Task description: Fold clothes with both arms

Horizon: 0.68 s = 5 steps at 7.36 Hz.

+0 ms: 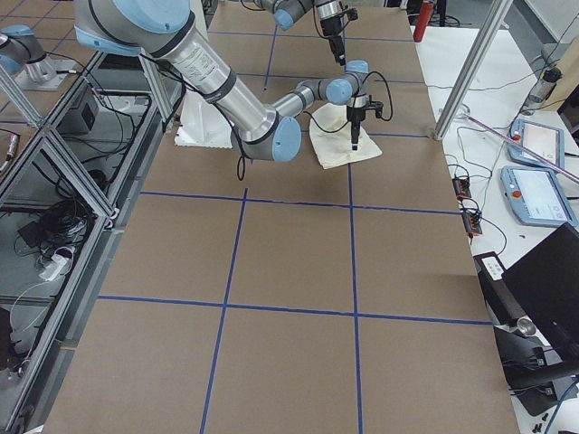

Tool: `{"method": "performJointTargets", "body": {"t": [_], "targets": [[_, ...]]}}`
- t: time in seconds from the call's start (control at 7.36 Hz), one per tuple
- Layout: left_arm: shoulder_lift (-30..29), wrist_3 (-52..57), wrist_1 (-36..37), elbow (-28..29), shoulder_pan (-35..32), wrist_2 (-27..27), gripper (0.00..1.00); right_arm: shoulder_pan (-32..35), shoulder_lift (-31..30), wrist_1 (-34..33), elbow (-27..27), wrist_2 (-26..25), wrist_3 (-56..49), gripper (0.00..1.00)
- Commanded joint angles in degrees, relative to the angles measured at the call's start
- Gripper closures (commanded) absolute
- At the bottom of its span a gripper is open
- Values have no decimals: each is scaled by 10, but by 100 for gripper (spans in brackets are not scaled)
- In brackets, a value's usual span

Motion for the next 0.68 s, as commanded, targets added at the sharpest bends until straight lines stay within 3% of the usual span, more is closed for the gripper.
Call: {"method": "performJointTargets", "body": {"t": [0.0, 0.54], "targets": [[-1, 0, 1, 0, 1, -2, 0, 1, 2, 5, -10, 0, -5, 0], [0, -4, 2, 0, 2, -3, 0, 26, 3, 72, -67, -63, -42, 0]]}}
